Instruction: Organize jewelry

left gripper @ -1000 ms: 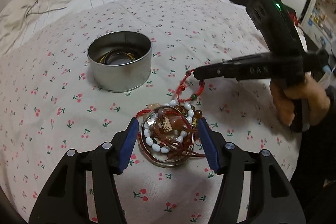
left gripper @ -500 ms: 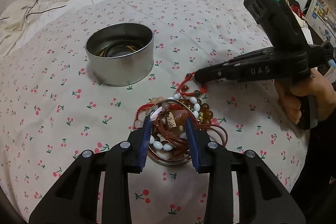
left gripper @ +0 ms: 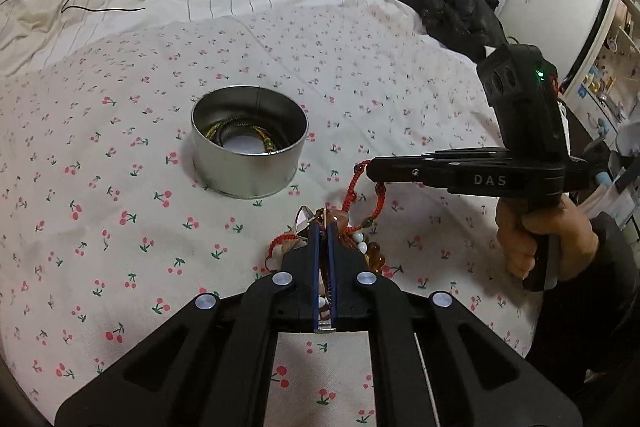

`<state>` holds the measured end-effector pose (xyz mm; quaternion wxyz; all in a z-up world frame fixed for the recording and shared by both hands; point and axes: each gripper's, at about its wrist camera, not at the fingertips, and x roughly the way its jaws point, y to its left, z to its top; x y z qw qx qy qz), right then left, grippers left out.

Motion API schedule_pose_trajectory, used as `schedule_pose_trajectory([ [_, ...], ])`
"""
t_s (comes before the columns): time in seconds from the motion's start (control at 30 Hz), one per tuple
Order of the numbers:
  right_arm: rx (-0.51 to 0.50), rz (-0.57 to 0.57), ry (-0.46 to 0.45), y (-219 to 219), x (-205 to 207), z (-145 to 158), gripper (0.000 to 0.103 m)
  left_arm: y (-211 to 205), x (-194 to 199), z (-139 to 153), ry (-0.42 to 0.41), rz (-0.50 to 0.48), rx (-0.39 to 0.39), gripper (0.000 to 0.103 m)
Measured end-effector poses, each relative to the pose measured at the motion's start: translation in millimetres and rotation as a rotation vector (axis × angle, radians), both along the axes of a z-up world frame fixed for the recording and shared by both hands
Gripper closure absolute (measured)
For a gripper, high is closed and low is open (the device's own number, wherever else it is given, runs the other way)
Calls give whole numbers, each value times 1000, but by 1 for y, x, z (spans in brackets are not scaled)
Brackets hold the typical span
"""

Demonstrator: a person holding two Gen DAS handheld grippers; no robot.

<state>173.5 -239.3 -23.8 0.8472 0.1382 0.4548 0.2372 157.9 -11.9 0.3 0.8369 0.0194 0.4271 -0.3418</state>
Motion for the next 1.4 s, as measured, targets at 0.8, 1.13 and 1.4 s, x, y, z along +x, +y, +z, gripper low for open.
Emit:
schedule_pose_trajectory([
  [0.8, -11, -72, -244, 23, 20, 94, 99, 7, 52, 57, -172, 204, 40, 100],
  [1.13, -78, -103, -256, 27, 48, 90, 99, 0, 86, 48, -122, 231, -32, 100],
  [1.4, -93, -119, -215, 26, 58, 71, 99, 1, 99, 30, -67, 249, -85, 100],
])
